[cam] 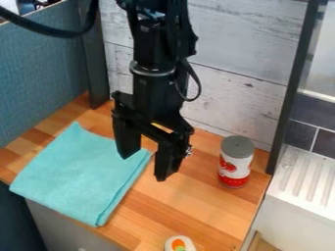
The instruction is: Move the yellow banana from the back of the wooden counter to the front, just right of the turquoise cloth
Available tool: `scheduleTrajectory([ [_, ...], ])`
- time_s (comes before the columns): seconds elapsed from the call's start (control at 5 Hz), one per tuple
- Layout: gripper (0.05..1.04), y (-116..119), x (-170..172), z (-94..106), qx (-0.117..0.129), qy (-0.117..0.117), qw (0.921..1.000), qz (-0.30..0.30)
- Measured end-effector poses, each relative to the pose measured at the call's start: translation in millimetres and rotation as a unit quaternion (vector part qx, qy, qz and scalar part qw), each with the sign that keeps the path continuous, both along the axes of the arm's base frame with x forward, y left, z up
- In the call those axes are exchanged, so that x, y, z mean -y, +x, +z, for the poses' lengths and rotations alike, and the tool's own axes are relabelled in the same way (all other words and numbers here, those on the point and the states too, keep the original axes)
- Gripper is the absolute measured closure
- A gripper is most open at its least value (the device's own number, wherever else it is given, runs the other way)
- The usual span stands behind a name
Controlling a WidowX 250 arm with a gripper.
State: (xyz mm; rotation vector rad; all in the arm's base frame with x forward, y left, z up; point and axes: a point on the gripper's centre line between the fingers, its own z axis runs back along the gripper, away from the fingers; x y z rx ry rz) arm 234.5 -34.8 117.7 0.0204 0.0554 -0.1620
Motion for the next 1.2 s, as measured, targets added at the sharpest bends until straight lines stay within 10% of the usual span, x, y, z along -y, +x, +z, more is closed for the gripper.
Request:
scheduleTrajectory([
  [0.6, 0.083, 30, -36, -5.5, 0.007, -0.015, 0.9882, 0.153],
  [1.2, 0.083, 64, -100, -19.7, 0.106, -0.004, 0.9169, 0.385],
])
